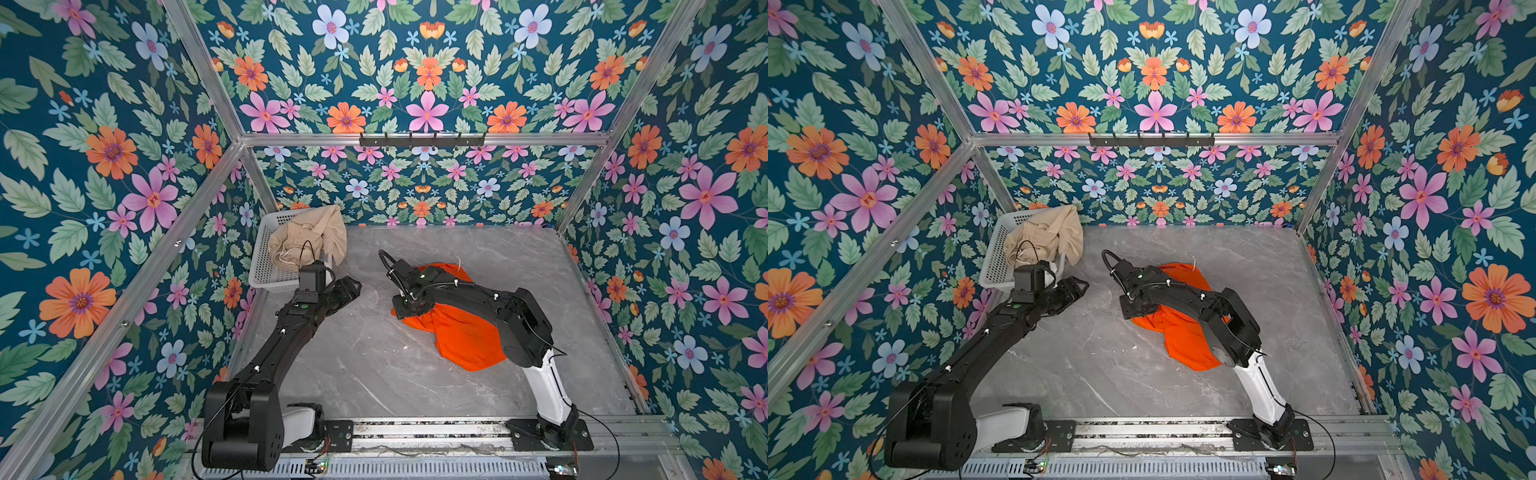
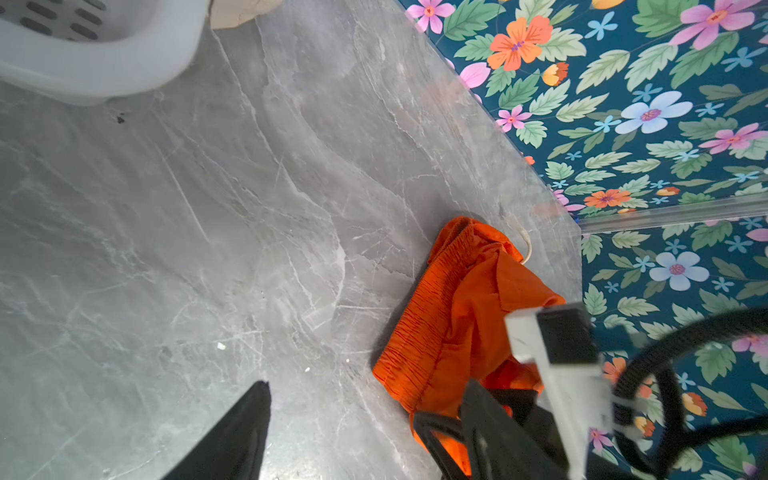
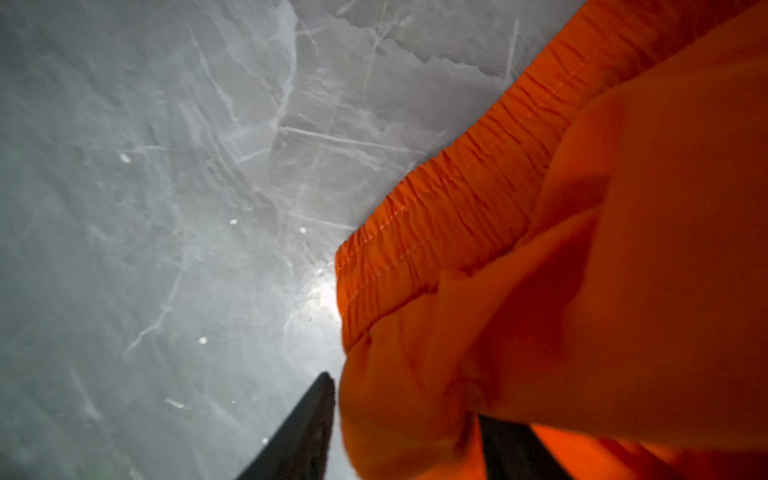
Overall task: Fold and stack the shorts
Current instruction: 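Grasp the shorts' waistband with the right gripper while the left arm draws back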
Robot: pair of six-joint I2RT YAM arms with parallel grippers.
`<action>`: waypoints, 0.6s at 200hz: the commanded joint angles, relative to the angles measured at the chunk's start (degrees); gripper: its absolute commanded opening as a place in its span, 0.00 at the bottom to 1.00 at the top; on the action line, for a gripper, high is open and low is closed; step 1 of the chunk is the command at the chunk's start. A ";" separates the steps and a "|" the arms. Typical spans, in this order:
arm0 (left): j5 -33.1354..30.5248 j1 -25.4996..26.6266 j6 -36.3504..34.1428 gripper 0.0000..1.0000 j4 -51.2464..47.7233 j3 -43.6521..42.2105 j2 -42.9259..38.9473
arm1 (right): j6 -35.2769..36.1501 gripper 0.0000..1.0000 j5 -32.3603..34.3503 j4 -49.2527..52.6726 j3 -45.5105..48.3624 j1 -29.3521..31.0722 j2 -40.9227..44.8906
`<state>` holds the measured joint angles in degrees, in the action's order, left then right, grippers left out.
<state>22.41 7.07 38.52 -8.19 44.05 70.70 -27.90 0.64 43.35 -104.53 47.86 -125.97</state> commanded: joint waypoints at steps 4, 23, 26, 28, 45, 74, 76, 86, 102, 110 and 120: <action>0.30 -0.39 -2.56 0.74 2.44 0.21 -1.36 | 4.26 0.21 -0.16 1.38 -2.61 -0.95 0.76; 4.55 -0.39 -6.34 0.75 4.67 1.20 -2.65 | 10.21 0.14 -4.30 -1.03 -1.16 -2.19 7.38; 5.44 -0.39 -6.99 0.75 5.27 1.28 -2.97 | 10.76 0.14 -5.31 -1.42 -0.86 -2.43 8.83; 6.06 -0.39 -7.48 0.75 5.77 1.29 -3.16 | 11.38 0.14 -5.44 -1.74 -0.61 -2.53 9.76; 11.59 -0.39 -11.51 0.74 10.60 0.95 -5.22 | 14.52 0.12 -9.30 -4.52 1.54 -4.23 17.52; 18.62 0.48 -20.37 0.69 20.96 -2.61 -9.98 | 18.42 0.08 -27.23 -7.57 2.86 -10.17 25.89; 19.00 0.55 -21.04 0.69 21.79 -3.08 -10.36 | 18.65 0.07 -28.38 -7.78 3.02 -10.57 26.22; 19.15 1.17 -23.60 0.69 24.31 -4.60 -12.14 | 19.19 0.05 -31.58 -8.73 3.50 -12.09 28.09; 12.60 1.30 -23.57 0.69 22.82 -5.24 -13.35 | 19.72 0.09 -29.27 -5.64 1.98 -12.88 28.56; 11.41 1.28 -24.14 0.69 20.33 -4.51 -12.87 | 19.39 0.12 -26.98 -2.85 0.42 -12.86 27.89; 11.32 1.32 -25.50 0.69 17.16 -3.49 -11.86 | 17.12 0.18 -25.46 0.16 -0.69 -12.79 26.55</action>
<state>36.77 8.49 18.06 10.50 39.29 57.84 -10.72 -24.03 37.63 -102.96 35.05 -97.91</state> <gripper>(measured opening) 0.692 0.123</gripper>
